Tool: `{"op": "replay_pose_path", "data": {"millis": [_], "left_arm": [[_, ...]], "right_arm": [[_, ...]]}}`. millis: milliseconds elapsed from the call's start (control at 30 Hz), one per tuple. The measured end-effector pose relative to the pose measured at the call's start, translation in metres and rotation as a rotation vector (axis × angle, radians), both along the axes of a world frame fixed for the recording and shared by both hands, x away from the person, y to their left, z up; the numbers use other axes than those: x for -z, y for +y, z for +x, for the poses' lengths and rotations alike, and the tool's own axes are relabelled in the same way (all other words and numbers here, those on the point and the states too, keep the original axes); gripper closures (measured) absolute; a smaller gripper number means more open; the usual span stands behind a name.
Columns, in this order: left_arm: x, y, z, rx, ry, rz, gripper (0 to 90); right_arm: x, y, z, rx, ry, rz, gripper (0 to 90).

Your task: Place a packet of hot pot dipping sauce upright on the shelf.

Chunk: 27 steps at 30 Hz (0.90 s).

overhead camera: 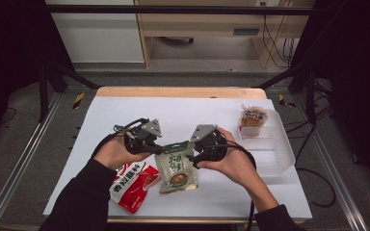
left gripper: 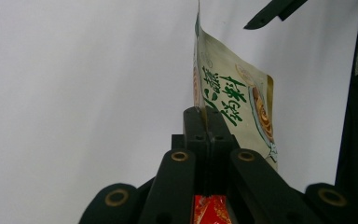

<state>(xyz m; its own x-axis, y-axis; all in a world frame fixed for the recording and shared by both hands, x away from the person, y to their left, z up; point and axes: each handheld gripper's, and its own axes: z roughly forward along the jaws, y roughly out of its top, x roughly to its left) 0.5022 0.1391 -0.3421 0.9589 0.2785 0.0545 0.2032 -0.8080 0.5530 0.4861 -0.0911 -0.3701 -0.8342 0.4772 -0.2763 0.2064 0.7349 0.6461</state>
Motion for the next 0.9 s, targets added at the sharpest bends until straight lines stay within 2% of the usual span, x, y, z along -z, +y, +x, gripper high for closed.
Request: {"op": "replay_pose_path", "data": {"millis": [100,267,467,567,733,833,900], "left_arm": [[-0.004,-0.002,-0.002,0.011,-0.002,0.0,90.0],[-0.007,-0.004,-0.003,0.026,-0.004,-0.001,90.0],[-0.009,-0.005,-0.004,0.043,-0.011,-0.006,90.0],[-0.01,-0.005,-0.004,0.044,-0.01,-0.011,90.0],[-0.009,-0.005,-0.003,0.038,-0.015,-0.011,90.0],[-0.007,-0.005,-0.002,0.027,-0.026,-0.014,88.6],[-0.008,-0.003,-0.001,0.011,-0.034,-0.02,80.4]], "right_arm": [[-0.005,0.004,0.004,-0.037,0.028,-0.035,24.8],[-0.009,0.011,0.009,-0.085,0.059,-0.073,37.8],[-0.008,0.017,0.011,-0.132,0.1,-0.095,57.6],[-0.007,0.018,0.011,-0.165,0.112,-0.121,70.5],[-0.009,0.018,0.01,-0.185,0.128,-0.14,85.7],[-0.01,0.018,0.011,-0.188,0.135,-0.144,89.3],[-0.012,0.018,0.012,-0.186,0.138,-0.163,90.0]]}}
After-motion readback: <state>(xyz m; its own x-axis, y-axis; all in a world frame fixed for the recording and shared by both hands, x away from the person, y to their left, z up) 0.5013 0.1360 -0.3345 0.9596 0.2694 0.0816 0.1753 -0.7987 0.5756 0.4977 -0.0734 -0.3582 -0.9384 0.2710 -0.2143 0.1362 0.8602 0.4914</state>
